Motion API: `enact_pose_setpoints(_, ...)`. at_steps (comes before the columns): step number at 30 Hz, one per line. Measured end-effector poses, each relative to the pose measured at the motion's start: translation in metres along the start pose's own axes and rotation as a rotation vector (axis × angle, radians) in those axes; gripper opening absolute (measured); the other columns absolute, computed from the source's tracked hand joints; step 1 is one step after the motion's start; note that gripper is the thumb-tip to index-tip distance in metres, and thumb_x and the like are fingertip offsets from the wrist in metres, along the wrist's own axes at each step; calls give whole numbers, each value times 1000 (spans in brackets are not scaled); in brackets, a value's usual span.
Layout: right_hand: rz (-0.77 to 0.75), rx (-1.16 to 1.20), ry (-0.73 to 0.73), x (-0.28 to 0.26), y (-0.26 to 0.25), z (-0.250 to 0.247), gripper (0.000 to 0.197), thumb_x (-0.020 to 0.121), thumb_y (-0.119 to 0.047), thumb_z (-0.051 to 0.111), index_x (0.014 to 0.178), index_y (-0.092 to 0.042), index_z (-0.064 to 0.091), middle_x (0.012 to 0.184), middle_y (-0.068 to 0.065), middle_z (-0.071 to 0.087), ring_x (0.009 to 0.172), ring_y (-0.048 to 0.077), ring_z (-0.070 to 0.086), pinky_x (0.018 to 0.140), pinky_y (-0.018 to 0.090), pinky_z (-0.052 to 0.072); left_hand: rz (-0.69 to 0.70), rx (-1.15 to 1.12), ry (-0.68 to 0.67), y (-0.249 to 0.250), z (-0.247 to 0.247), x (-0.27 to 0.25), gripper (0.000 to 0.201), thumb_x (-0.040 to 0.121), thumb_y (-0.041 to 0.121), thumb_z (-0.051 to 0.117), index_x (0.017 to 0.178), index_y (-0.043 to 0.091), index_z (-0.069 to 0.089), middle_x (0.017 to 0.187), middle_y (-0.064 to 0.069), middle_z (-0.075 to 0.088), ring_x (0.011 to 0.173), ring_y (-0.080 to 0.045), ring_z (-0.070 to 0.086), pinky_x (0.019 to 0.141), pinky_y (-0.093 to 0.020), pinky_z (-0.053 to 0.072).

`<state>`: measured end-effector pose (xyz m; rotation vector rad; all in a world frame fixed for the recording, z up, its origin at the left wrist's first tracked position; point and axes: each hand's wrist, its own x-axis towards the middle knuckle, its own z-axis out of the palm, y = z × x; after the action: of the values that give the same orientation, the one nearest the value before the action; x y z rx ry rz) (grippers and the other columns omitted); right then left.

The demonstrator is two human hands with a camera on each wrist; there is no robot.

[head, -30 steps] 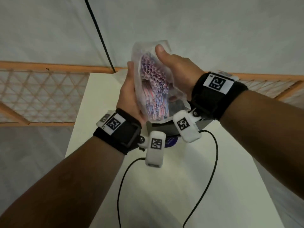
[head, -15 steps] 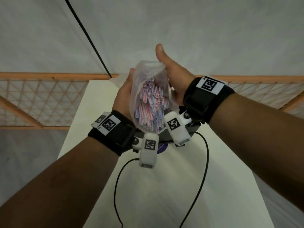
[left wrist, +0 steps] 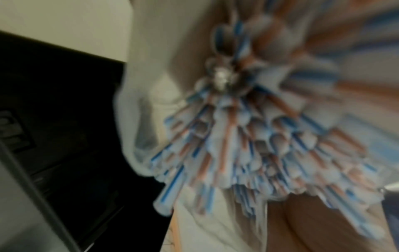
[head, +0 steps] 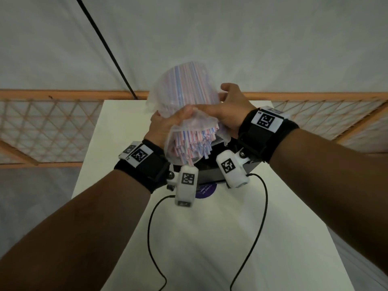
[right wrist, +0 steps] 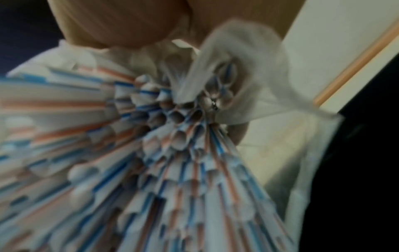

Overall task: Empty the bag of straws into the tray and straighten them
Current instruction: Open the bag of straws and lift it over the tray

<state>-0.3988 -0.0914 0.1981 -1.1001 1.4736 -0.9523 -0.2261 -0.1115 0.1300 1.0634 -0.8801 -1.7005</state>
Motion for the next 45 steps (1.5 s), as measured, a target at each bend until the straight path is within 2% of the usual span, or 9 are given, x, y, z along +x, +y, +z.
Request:
enact_pose_setpoints(5,-12,47,-52,4,10,8,94,46,-19,99,125,-7,50,113,8,70,95,21,73,79,39,61,-59,5,-360,-1,-5,-10,115,62,40,93,146,-11,35,141,-34,49,130,-45,52,104,-50,49)
enact_pose_setpoints(7,-56,26,-105,4,12,8,101,44,-21,99,131,-12,50,116,4,70,102,18,71,85,39,59,1,47,-353,3,-3,-16,107,59,30,95,143,-8,41,130,-24,61,120,-33,63,96,-40,54)
enact_pose_setpoints(11,-183,-77,-217,3,2,9,112,49,-25,98,143,-20,37,129,-2,62,118,12,62,95,37,55,127,243,-324,10,-1,-21,92,63,5,88,145,2,45,138,-17,60,130,-29,58,108,-47,47)
enact_pose_setpoints(15,-256,-165,-266,-2,0,5,102,49,-34,99,137,-22,49,124,-2,68,115,14,64,94,39,56,232,449,-345,17,0,-20,95,60,12,94,143,7,48,137,-12,61,132,-24,56,108,-49,48)
enact_pose_setpoints(19,-383,-287,-165,-11,5,-3,102,45,-32,101,133,-24,51,121,-10,66,114,1,61,91,27,56,278,588,-234,12,1,-28,104,50,29,99,141,22,47,134,2,62,128,-14,56,104,-41,52)
enact_pose_setpoints(26,-526,-362,-138,-16,26,-6,111,43,-38,101,136,-16,45,128,-5,62,123,9,57,100,41,52,193,684,-218,-1,-12,-34,90,51,22,99,129,25,55,128,0,64,124,-18,59,102,-48,52)
enact_pose_setpoints(34,-455,-456,-102,-20,49,-8,111,43,-34,100,137,-23,43,128,-11,57,122,7,52,99,21,45,69,726,-95,-30,-20,-32,100,34,43,99,123,21,58,118,4,66,119,-18,60,101,-43,53)
enact_pose_setpoints(39,-401,-519,-119,-17,73,-7,110,38,-37,102,131,-31,42,122,-12,58,115,6,52,85,8,39,31,860,-160,-40,-20,-40,133,22,66,80,143,24,43,133,7,52,123,-13,48,104,-28,40)
enact_pose_setpoints(45,-368,-568,-85,-16,85,-10,89,40,-41,100,109,-43,43,95,-28,55,90,-15,52,73,-4,38,21,862,-222,-34,-15,-44,73,47,31,97,107,19,59,113,-6,66,113,-16,62,102,-31,49)
